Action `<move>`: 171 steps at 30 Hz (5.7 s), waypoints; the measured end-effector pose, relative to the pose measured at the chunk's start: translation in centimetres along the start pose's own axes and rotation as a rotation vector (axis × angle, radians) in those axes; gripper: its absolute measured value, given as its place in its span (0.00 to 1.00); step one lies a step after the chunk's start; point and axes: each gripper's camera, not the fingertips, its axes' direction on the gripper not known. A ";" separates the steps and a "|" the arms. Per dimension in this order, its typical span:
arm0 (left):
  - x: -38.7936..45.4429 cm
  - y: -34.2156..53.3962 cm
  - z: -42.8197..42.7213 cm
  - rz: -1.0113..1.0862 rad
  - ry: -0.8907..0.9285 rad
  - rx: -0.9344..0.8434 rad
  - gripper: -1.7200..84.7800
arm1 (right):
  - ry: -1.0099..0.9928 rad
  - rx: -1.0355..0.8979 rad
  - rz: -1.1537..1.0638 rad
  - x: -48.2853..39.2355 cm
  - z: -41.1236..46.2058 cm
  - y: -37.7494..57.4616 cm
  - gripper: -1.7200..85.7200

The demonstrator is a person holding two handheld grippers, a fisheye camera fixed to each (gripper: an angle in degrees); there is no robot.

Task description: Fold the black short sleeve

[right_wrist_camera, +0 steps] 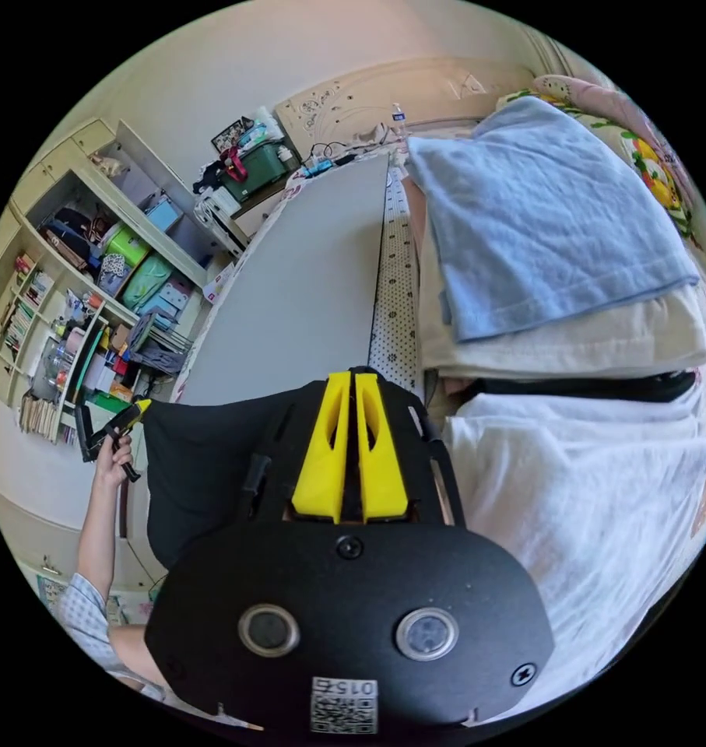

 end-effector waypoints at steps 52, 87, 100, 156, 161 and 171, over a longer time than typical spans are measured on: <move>-11.5 -6.6 6.4 -0.127 0.198 -0.070 0.02 | -0.269 -0.232 -0.974 -66.3 2.9 -2.0 0.01; 21.0 27.8 -1.8 0.645 0.040 -0.094 0.11 | 0.176 -0.001 -0.752 -31.9 -26.5 5.6 0.13; 25.8 31.3 -2.6 0.668 -0.068 -0.056 0.04 | 0.154 -0.043 -0.703 -25.8 -31.9 7.8 0.01; 31.6 42.3 -5.1 0.584 -0.375 0.145 0.08 | 0.450 -0.065 -0.618 -34.1 -36.6 14.3 0.02; 31.2 42.2 -5.5 0.586 -0.361 0.147 0.07 | 0.417 -0.058 -0.594 -34.1 -36.7 13.8 0.02; 30.8 42.0 -5.8 0.589 -0.359 0.150 0.05 | 0.419 -0.071 -0.621 -35.1 -36.2 13.1 0.02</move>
